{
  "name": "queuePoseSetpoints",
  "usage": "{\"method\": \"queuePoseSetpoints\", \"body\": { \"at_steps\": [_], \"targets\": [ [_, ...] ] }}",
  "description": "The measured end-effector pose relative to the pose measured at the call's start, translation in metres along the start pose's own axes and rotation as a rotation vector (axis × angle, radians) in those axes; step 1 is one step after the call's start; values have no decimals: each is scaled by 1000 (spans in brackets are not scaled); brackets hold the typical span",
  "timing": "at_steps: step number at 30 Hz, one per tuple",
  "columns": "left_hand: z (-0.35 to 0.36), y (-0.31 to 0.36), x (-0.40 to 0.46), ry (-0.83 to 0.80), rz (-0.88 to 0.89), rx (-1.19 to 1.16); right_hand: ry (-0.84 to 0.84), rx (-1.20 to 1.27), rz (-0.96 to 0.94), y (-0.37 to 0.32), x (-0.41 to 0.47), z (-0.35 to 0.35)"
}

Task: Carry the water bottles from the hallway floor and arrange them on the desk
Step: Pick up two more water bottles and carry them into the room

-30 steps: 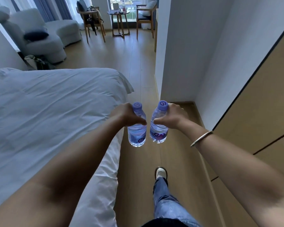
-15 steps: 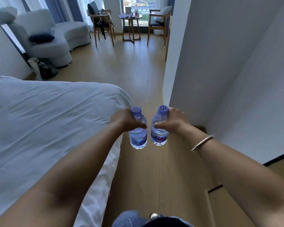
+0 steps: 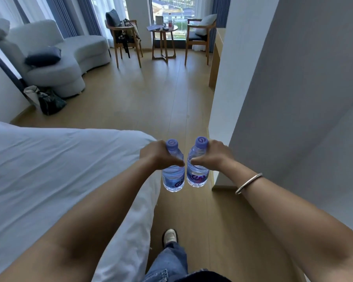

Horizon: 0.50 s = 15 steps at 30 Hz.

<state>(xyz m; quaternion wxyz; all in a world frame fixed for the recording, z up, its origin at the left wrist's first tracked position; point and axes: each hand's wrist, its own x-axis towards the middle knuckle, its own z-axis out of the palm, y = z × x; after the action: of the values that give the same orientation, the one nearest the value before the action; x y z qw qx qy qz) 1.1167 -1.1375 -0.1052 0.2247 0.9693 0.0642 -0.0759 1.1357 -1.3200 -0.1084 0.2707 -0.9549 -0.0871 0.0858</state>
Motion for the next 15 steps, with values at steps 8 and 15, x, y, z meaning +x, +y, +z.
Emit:
{"method": "queuePoseSetpoints", "body": {
  "at_steps": [8,15],
  "targets": [
    [-61,-26,167,5,57,46,59,12,15,-34,162,-5],
    [-78,-38,277,-25,46,69,55,13,38,-37,271,-8]
  ]
}}
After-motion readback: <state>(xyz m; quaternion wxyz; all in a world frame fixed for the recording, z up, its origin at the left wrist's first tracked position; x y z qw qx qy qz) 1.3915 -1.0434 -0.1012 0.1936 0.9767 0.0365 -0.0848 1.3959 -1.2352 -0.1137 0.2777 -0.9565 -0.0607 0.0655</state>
